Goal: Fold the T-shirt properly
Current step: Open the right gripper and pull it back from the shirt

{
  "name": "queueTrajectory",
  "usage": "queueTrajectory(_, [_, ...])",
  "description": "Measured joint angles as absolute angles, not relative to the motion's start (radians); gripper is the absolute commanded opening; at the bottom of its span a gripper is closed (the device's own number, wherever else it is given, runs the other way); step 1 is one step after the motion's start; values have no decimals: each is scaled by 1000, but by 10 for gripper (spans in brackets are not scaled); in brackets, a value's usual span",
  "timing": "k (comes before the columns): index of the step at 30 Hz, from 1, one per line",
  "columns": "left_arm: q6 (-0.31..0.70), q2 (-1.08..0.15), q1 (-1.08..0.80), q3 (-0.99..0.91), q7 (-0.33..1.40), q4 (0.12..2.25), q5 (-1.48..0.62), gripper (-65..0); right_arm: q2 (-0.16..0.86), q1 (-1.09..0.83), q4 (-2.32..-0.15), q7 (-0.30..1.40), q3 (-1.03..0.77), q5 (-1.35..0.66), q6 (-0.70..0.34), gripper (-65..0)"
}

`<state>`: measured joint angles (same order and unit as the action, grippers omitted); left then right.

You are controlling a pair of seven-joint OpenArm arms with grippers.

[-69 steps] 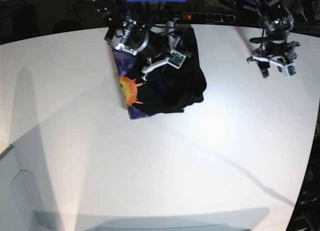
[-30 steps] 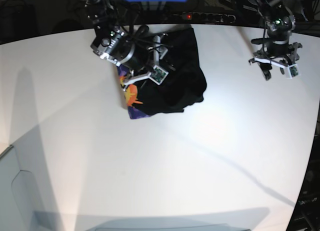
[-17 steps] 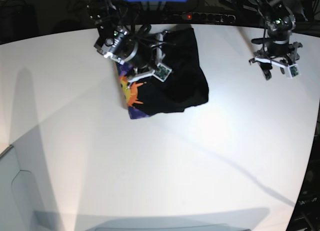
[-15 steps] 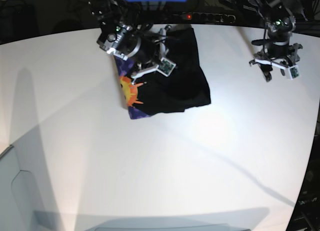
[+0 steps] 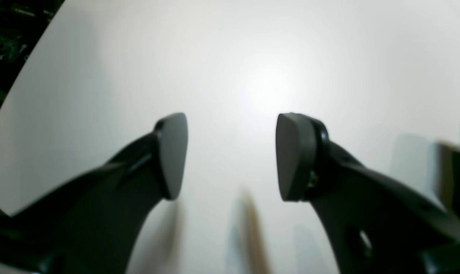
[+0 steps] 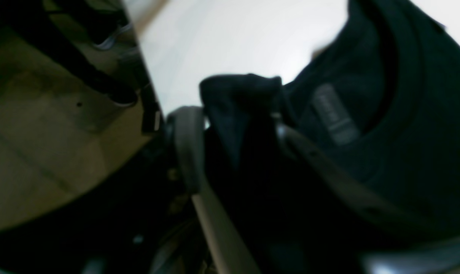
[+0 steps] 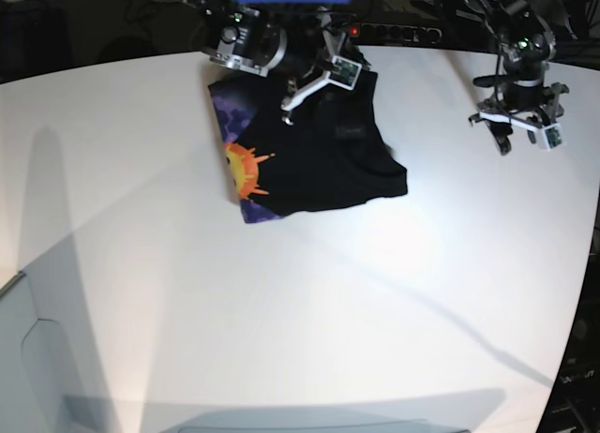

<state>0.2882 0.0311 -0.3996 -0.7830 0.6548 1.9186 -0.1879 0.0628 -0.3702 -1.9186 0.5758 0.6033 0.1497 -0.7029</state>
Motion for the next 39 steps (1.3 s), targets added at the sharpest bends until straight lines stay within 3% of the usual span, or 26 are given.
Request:
queueTrajectory(3, [289,31,-400,-783,654,1919,-188,-292,83,-384,-1965,574,598,150,-703,-325])
queueTrajectory(13, [289,31,-416,-784,655,1919,-187,-292,89,-363,-2016,564,411,141,-703,-325])
queueTrajectory(19, [289,31,-418,-784,655,1918,-186,-292,18,-325,-2006,556,256,149,-702,-344])
queueTrajectory(25, [289,31,-417,-784,655,1918,-187,-292,13,-376,-1942,561,329,147,-703,-457])
queueTrajectory(33, [289,30,-415,-784,655,1919,-185,-292,6,-347,-1745,564,459,150,-703,-459])
queueTrajectory(37, [289,31,-415,-784,654,1919,-186,-286,9,-350,-1802,572,467,154,-703,-459])
queueTrajectory(39, [289,31,-416,-784,655,1919,-185,-252,17,-356,-1876,569,464,147,-703,-456])
